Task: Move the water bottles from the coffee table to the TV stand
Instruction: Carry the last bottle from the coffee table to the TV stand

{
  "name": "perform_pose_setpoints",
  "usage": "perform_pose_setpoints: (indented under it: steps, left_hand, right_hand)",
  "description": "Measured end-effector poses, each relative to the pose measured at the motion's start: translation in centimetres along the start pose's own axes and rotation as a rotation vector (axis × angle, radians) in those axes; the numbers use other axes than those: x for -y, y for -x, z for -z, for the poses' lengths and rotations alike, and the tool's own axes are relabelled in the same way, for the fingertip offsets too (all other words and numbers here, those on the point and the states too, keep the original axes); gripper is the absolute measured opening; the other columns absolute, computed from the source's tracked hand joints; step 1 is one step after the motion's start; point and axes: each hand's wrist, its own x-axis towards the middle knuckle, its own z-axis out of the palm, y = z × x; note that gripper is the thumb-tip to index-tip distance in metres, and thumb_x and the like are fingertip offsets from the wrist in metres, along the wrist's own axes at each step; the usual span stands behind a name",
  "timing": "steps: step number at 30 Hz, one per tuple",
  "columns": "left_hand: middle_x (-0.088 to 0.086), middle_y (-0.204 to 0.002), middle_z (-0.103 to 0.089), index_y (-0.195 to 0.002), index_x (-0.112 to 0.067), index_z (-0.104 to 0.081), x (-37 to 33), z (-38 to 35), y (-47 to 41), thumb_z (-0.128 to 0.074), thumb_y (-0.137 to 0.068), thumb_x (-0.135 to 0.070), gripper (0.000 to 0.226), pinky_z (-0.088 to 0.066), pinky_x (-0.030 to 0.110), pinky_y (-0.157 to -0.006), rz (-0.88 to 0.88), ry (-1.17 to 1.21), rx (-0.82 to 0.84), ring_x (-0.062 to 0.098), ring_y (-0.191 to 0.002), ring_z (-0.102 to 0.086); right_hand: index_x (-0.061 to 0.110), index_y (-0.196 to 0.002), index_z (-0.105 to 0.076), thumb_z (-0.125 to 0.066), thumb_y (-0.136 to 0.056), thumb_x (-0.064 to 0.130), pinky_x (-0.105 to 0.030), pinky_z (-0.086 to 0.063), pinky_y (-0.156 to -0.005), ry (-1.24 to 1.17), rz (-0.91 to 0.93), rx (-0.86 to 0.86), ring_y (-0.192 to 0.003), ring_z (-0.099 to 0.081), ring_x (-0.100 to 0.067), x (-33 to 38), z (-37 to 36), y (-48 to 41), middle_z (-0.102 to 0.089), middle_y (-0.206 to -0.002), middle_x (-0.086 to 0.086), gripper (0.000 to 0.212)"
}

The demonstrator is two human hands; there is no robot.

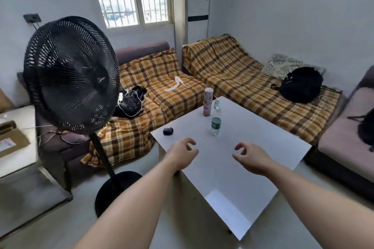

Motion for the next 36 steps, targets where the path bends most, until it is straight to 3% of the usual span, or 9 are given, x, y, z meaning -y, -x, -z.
perform_pose_setpoints:
  steps: [2, 6, 15, 19, 24, 31, 36]
  left_hand:
    - [-0.006, -0.098, -0.060, -0.107, -0.036, -0.055, 0.6, 1.1, -4.1, -0.055, -0.086, -0.046, 0.024, -0.047, 0.026, -0.057, 0.012, 0.067, 0.018, 0.014, -0.074, -0.060]
    - [-0.006, -0.093, -0.061, -0.106, -0.033, -0.058, 1.9, 3.7, -11.2, -0.055, -0.086, -0.047, 0.024, -0.041, 0.025, -0.053, 0.015, 0.082, 0.055, 0.014, -0.072, -0.059]
    - [-0.007, -0.089, -0.062, -0.103, -0.031, -0.059, 2.2, 5.5, -23.2, -0.055, -0.087, -0.043, 0.020, -0.044, 0.022, -0.051, 0.017, -0.009, 0.145, 0.011, -0.069, -0.060]
    - [-0.009, -0.091, -0.060, -0.102, -0.034, -0.056, 0.8, 5.1, -27.5, -0.053, -0.087, -0.047, 0.020, -0.044, 0.023, -0.052, -0.013, -0.107, 0.197, 0.010, -0.073, -0.060]
    - [-0.010, -0.090, -0.059, -0.102, -0.035, -0.056, -0.2, 4.1, -33.8, -0.052, -0.086, -0.053, 0.025, -0.044, 0.023, -0.054, 0.024, -0.164, 0.237, 0.009, -0.075, -0.060]
    - [-0.008, -0.089, -0.060, -0.106, -0.029, -0.058, 0.7, 0.9, -41.5, -0.054, -0.087, -0.048, 0.027, -0.042, 0.022, -0.053, 0.029, -0.177, 0.303, 0.009, -0.074, -0.059]
    - [-0.007, -0.085, -0.060, -0.102, -0.027, -0.059, 1.9, -1.6, -46.7, -0.055, -0.087, -0.046, 0.025, -0.048, 0.028, -0.061, -0.006, -0.174, 0.368, 0.011, -0.074, -0.058]
  right_hand:
    - [0.015, -0.116, -0.059, -0.057, -0.091, 0.032, -0.024, -0.043, -0.059, -0.083, -0.071, -0.036, -0.066, -0.057, -0.007, 1.0, -0.3, -3.0, -0.061, -0.075, 0.006, 0.031]
    - [0.015, -0.115, -0.059, -0.057, -0.091, 0.032, -0.030, -0.043, -0.068, -0.134, -0.148, -0.077, -0.072, -0.057, -0.013, 3.3, -0.7, -9.1, -0.060, -0.082, 0.002, 0.030]
    - [0.013, -0.115, -0.061, -0.055, -0.090, 0.029, -0.029, -0.042, -0.072, -0.151, -0.221, -0.053, -0.087, -0.059, -0.022, 2.6, -1.7, -20.0, -0.064, -0.100, -0.006, 0.030]
    - [0.013, -0.111, -0.062, -0.055, -0.090, 0.031, -0.031, -0.043, -0.073, -0.182, -0.228, -0.089, -0.088, -0.059, -0.024, 0.3, -1.3, -25.5, -0.066, -0.098, -0.007, 0.029]
    - [0.016, -0.109, -0.060, -0.053, -0.090, 0.038, -0.033, -0.045, -0.070, -0.147, -0.258, 0.008, -0.084, -0.058, -0.022, -2.7, -2.3, -31.5, -0.064, -0.094, -0.004, 0.030]
    - [0.017, -0.111, -0.058, -0.054, -0.090, 0.037, -0.033, -0.046, -0.071, -0.163, -0.351, 0.023, -0.083, -0.058, -0.022, -4.9, -2.5, -37.4, -0.061, -0.094, -0.004, 0.029]
    - [0.016, -0.110, -0.059, -0.054, -0.090, 0.036, -0.032, -0.045, -0.066, -0.213, -0.435, 0.014, -0.076, -0.058, -0.019, -4.8, -4.4, -41.0, -0.059, -0.088, 0.000, 0.029]
